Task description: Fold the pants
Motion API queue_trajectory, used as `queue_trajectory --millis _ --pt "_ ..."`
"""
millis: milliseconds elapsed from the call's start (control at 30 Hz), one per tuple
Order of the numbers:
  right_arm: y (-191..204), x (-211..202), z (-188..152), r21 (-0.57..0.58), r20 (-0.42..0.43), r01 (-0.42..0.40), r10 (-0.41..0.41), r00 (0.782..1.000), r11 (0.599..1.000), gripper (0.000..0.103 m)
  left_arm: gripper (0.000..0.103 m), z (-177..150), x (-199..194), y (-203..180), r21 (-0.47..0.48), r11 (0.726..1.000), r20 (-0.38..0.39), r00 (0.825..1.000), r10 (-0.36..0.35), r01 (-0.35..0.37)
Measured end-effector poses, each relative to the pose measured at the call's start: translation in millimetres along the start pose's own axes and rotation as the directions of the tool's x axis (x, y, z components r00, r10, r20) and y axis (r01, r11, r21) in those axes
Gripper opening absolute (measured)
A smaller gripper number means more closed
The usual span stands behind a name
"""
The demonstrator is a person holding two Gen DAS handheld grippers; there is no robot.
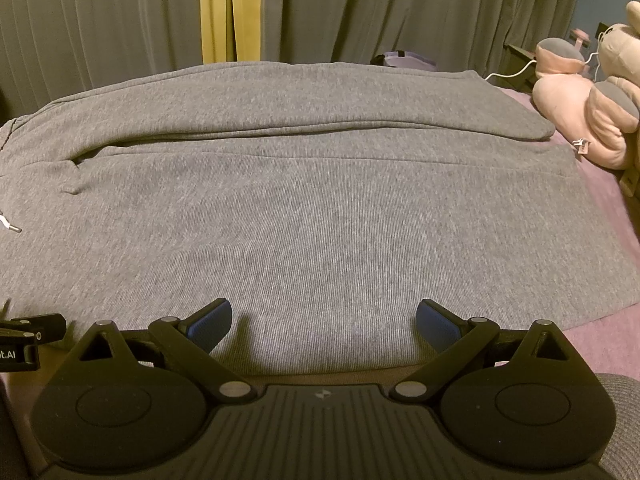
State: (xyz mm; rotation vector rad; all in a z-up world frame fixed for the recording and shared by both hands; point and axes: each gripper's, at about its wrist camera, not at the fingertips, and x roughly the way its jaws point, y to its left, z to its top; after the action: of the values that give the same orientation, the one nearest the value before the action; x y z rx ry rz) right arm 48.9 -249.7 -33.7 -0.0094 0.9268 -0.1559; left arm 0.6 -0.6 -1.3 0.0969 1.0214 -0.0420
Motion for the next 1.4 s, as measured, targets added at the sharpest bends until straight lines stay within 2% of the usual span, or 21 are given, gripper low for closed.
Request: queue_trajectory --millis 900,1400 --pt "2.2 0.4 -0.6 -0.002 -0.005 -0.004 0.004 1.0 1.0 0.099 0.103 -1.8 2.7 -0.2 0.003 1.0 -0.013 1.0 -0.001 0.001" --pt "-2.9 3.6 -1.3 0.035 -0.019 -0.024 0.024 1.0 0.999 0.099 0.103 1.8 2.5 1.6 -0.012 1.0 -0.03 0.999 -0.011 0.011"
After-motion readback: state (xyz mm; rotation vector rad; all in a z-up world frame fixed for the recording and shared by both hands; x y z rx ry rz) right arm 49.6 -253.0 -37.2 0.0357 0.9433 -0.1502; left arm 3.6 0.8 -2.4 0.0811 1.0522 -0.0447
